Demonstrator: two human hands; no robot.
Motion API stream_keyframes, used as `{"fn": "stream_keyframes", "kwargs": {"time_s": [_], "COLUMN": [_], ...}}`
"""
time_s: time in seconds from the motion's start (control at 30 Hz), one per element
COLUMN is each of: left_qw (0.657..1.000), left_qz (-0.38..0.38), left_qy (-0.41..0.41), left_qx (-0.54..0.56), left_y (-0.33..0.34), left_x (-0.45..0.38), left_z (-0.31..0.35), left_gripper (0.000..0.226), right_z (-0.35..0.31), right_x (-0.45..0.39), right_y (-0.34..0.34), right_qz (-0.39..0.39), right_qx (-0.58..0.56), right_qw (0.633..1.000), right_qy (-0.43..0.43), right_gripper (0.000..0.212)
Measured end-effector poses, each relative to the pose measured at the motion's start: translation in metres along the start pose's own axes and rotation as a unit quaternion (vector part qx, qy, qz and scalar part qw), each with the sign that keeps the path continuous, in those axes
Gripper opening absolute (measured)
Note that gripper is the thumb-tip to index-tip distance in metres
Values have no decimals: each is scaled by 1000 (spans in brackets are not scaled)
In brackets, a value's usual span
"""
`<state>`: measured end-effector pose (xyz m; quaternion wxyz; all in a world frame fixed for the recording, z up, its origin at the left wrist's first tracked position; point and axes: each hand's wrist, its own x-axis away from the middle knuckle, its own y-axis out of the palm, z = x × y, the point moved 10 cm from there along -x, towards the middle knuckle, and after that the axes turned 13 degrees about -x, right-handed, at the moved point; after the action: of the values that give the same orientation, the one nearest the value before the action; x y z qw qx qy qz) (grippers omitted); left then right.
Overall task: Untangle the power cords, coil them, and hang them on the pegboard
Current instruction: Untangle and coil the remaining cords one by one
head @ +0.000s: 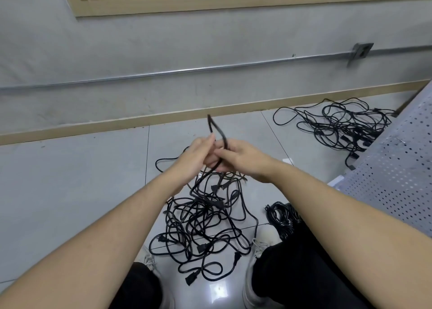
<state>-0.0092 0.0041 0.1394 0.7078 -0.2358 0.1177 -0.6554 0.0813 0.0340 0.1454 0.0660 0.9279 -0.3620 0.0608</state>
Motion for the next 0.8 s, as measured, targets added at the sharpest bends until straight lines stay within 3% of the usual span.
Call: {"fn": "stream_keyframes", "kwargs": {"time_s": [0.07,0.13,0.23,0.37,0.43,0.5,0.57,0.63,0.7,0.73,0.8], "left_qw": [995,990,996,999,1000,1000,999,999,999,999,999], "left_qz": [-48,-66,-61,-38,-18,18,28,22,22,26,35], "left_qy": [-26,-44,-41,-8,-2,3,17,24,26,26,33], "left_qx": [-80,-118,-58,2,20,23,15,3,5,13,26], "left_y": [9,9,5,-6,-10,-19,-22,-21,-21,-22,-24], "left_x": [4,10,10,10,11,9,8,10,10,10,11], "left_z": [-19,-29,-29,-14,-3,5,10,14,16,18,22], "left_gripper": [73,64,42,39,37,38,39,41,41,41,42], "right_z": [-5,-7,-5,6,22,31,19,-10,-40,-43,-29], "right_x": [0,0,0,1,10,19,23,20,16,11,5], "right_y": [-15,-26,-45,-70,-76,-82,-92,-99,-86,-75,-46], "right_qz": [43,69,108,178,209,207,218,258,261,223,109], "right_qx": [-114,-201,-302,-360,-269,-33,228,393,415,379,254], "right_qw": [992,977,947,915,936,964,932,875,871,895,958], "right_qy": [-8,-8,-13,13,89,165,179,113,-25,-78,-83], "right_gripper": [22,22,22,23,28,44,55,53,40,30,19]}}
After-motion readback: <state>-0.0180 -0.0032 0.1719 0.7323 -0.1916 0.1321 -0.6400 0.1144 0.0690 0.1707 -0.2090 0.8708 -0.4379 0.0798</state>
